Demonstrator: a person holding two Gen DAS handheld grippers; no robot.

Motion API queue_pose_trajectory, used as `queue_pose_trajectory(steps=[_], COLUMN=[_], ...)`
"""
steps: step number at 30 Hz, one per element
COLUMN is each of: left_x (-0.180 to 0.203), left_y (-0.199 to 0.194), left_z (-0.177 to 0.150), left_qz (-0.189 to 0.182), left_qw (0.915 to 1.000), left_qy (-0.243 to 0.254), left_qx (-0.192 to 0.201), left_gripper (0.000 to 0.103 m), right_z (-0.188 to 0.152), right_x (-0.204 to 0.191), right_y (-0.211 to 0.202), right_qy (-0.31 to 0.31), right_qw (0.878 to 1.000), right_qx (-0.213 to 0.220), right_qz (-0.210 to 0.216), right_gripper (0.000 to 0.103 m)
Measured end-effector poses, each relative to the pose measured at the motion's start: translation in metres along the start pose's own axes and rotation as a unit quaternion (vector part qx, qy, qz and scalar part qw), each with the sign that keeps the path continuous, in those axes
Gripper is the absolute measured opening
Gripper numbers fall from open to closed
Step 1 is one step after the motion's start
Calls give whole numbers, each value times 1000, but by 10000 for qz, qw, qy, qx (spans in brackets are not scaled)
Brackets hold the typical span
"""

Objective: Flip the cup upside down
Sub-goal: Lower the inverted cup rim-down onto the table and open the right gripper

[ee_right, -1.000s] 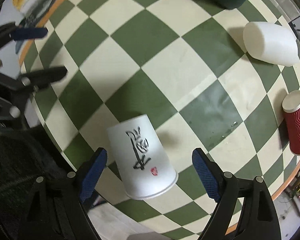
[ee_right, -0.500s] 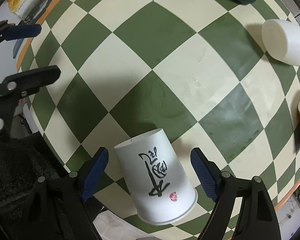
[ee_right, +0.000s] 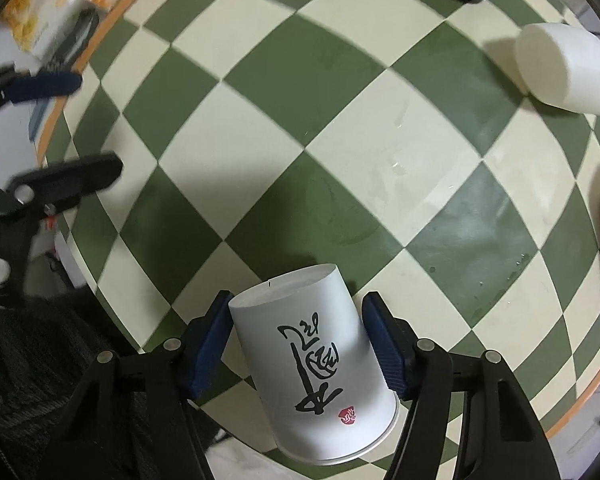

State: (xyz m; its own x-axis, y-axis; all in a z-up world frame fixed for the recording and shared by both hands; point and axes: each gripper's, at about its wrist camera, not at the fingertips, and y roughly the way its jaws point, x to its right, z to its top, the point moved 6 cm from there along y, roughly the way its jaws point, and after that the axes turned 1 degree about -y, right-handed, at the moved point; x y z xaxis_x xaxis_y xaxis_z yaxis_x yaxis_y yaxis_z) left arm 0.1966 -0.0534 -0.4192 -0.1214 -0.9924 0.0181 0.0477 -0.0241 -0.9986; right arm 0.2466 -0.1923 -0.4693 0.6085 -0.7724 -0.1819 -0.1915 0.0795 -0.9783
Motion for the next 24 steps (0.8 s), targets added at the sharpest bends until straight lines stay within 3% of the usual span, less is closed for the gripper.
queue_pose_trajectory(steps=[8,18,24], left_x=[5,13,16], left_y=[-7,-11,-10], left_z=[3,7,2], left_qz=[-25,-31,-34], left_qw=[10000,9999,9999], left_qy=[29,108,114], left_qx=[62,96,51], left_gripper=[91,91,91], right_z=[4,-11,-36], right_x=[24,27,35], right_y=[-38,-78,-77], right_qy=[801,1343,1596], right_qw=[9904,9579,9356], right_qx=[1127,2529,3123], right_qz=[19,-211,-400], right_gripper=[67,67,67])
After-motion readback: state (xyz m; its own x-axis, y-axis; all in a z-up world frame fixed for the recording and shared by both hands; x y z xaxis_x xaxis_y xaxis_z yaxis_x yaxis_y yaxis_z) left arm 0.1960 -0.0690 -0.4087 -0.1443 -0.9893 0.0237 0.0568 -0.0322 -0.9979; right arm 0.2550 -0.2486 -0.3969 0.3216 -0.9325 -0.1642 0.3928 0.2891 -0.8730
